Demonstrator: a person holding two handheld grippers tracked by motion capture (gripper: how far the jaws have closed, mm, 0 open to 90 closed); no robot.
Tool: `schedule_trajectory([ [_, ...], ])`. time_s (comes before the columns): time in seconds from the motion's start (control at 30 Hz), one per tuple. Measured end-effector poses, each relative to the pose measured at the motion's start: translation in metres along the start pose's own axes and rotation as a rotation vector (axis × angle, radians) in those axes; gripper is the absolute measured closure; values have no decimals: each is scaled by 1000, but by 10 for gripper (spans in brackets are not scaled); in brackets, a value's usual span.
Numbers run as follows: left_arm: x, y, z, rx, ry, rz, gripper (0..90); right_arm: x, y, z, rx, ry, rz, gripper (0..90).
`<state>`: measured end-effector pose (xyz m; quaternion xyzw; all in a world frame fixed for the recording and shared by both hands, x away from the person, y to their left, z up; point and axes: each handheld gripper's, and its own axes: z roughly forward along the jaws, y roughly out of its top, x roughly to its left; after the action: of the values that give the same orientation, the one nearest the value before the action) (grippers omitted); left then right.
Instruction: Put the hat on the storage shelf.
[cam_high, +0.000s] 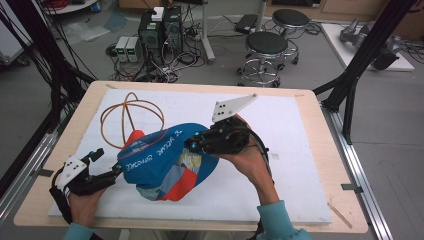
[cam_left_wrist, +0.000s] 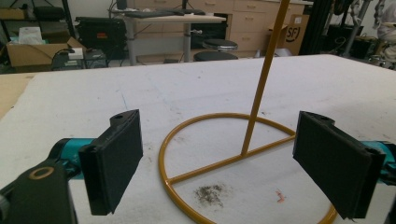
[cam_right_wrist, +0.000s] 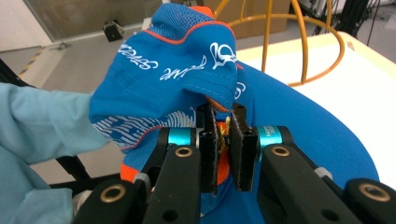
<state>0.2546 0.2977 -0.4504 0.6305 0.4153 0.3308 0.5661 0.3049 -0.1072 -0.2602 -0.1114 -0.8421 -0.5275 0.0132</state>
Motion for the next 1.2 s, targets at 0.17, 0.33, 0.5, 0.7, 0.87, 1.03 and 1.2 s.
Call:
schedule_trajectory([
  [0.17,0,0,0,0,0,0,163,2,11,0,-25,9,-12,840],
  [0.33,0,0,0,-1,-2,0,163,2,24,0,-61,10,-19,840],
  [0.5,1,0,0,-3,-2,-5,163,-1,33,4,-90,9,-13,840],
  [0.7,2,0,1,-1,1,-18,162,-7,49,9,-113,14,-15,841],
  [0.87,1,0,1,0,0,-17,163,-10,60,15,-130,9,-15,841],
  [1.03,1,0,1,-2,-2,-14,162,-14,68,25,-145,2,-15,841],
  [1.2,1,0,1,-2,-1,-16,162,-19,74,34,-161,-17,-1,842],
])
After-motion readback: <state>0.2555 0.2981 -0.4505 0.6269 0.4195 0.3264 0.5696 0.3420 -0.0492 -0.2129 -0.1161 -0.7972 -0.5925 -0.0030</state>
